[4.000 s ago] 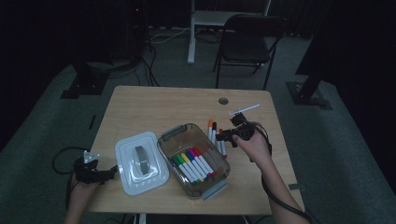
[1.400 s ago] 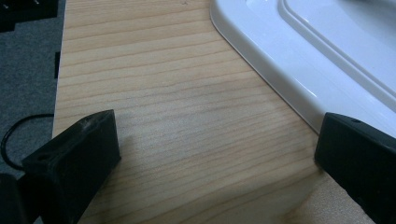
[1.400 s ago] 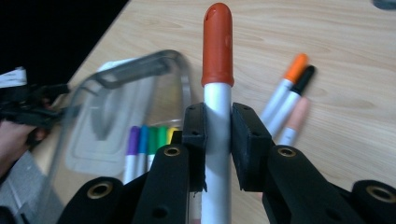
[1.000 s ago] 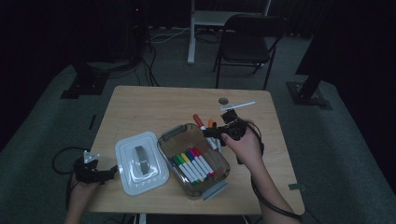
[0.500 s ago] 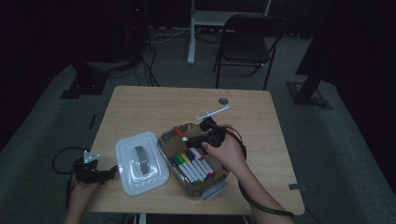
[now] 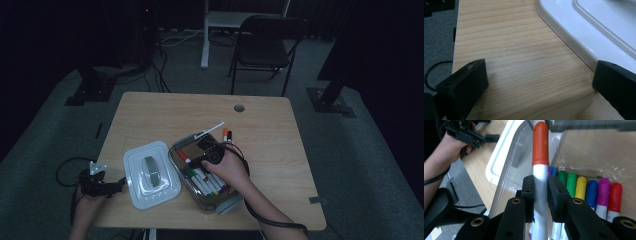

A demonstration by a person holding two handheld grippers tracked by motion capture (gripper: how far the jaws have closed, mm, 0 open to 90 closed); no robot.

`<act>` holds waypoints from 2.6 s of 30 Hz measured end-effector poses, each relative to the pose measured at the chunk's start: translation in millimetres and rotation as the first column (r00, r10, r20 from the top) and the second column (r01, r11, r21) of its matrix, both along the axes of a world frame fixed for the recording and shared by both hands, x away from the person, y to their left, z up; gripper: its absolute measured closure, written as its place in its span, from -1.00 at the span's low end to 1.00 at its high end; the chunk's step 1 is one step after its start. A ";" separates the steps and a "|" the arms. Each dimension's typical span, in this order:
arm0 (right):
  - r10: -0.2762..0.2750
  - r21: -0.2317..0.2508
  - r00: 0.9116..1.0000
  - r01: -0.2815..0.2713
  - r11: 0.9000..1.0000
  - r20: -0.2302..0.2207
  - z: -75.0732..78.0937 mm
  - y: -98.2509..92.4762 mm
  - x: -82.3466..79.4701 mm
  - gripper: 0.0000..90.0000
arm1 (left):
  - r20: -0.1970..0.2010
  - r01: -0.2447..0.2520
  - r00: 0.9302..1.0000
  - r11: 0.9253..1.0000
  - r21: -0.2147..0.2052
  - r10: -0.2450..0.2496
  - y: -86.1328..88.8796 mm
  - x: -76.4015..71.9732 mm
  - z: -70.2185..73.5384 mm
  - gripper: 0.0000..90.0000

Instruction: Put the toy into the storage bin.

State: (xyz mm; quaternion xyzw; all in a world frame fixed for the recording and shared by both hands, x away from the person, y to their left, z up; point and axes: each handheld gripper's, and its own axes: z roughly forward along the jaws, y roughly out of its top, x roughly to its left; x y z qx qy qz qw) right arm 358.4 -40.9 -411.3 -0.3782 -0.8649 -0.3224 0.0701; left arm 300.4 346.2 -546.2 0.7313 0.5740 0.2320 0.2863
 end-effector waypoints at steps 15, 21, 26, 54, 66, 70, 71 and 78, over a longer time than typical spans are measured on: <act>0.056 -0.145 0.995 -0.068 0.987 -0.083 -34.9 26.9 -0.7 0.70 | -0.002 0.002 1.000 1.000 0.002 -0.002 0.2 -0.1 0.1 -0.99; 0.067 -0.192 0.991 -0.089 0.977 -0.119 -44.8 33.5 -0.7 0.70 | -0.002 0.001 1.000 1.000 0.001 -0.001 0.1 -0.1 0.1 -0.99; 0.084 -0.246 0.983 -0.123 0.961 -0.164 -53.3 38.2 0.0 0.69 | -0.002 0.001 1.000 1.000 0.001 -0.001 0.1 -0.1 0.1 -0.99; 0.047 -0.055 0.999 -0.047 0.997 -0.014 3.9 -25.6 -1.5 0.42 | 0.000 0.000 1.000 1.000 0.000 0.000 0.0 0.0 0.0 -0.99; -0.118 0.072 0.986 0.110 0.991 0.119 26.3 -109.5 11.1 0.28 | 0.000 0.002 1.000 1.000 0.000 -0.002 0.0 -0.4 0.0 -0.99; -0.148 0.074 0.980 0.139 0.987 0.129 24.8 -120.2 14.4 0.27 | 0.000 0.002 1.000 1.000 0.001 -0.002 0.0 -0.4 0.0 -0.99; -0.173 0.070 0.976 0.165 0.984 0.129 20.9 -128.6 18.2 0.26 | 0.000 0.001 1.000 1.000 0.001 -0.001 0.0 -0.5 0.0 -0.99; -0.260 0.015 0.960 0.260 0.966 0.107 -10.9 -145.6 36.9 0.25 | -0.001 0.002 1.000 1.000 0.000 -0.002 0.0 -0.7 0.0 -0.99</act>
